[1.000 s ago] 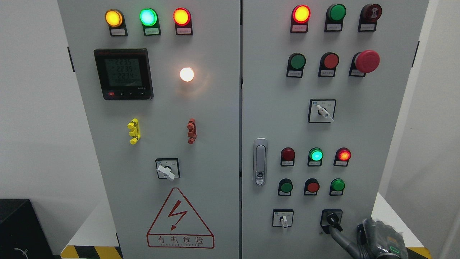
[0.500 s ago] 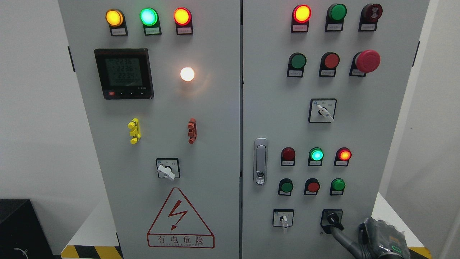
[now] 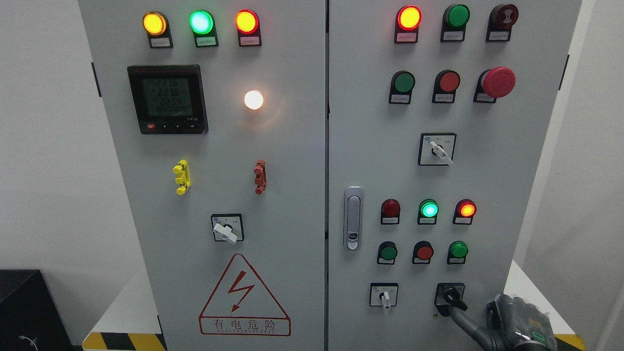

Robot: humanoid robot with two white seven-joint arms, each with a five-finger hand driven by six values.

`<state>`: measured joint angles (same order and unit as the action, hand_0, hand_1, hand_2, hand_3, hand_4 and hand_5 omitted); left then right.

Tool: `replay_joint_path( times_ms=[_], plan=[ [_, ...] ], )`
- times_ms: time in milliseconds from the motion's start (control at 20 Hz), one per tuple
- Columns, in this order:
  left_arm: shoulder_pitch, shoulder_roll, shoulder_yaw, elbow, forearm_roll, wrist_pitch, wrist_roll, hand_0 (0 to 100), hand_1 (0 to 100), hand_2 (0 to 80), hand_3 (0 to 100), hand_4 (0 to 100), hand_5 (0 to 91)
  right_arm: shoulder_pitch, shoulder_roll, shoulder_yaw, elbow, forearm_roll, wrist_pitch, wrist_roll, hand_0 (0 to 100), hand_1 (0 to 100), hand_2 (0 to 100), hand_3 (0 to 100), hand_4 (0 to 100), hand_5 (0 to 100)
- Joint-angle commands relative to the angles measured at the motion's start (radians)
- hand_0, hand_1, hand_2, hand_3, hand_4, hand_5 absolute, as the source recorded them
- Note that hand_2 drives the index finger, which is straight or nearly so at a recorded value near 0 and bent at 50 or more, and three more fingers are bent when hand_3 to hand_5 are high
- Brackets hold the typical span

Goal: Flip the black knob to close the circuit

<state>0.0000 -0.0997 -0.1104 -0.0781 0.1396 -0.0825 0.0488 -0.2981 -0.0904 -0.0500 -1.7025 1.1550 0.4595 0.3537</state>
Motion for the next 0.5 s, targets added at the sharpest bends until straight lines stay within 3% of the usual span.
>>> replay_joint_path(
  times_ms=[0, 450],
  plan=[
    [0.021, 0.0, 0.0, 0.0, 0.0, 0.0, 0.0, 12, 56, 0.0, 0, 0, 0.0, 0.002, 0.001, 0.018, -0.015, -0.002, -0.001, -0.01, 0, 3, 88, 100, 91, 90],
    [0.021, 0.0, 0.0, 0.0, 0.0, 0.0, 0.0, 12, 56, 0.0, 0, 0, 0.0, 0.02, 0.006, 0.059, -0.032, 0.002, -0.001, -0.015, 0, 3, 87, 100, 91, 89]
  ],
)
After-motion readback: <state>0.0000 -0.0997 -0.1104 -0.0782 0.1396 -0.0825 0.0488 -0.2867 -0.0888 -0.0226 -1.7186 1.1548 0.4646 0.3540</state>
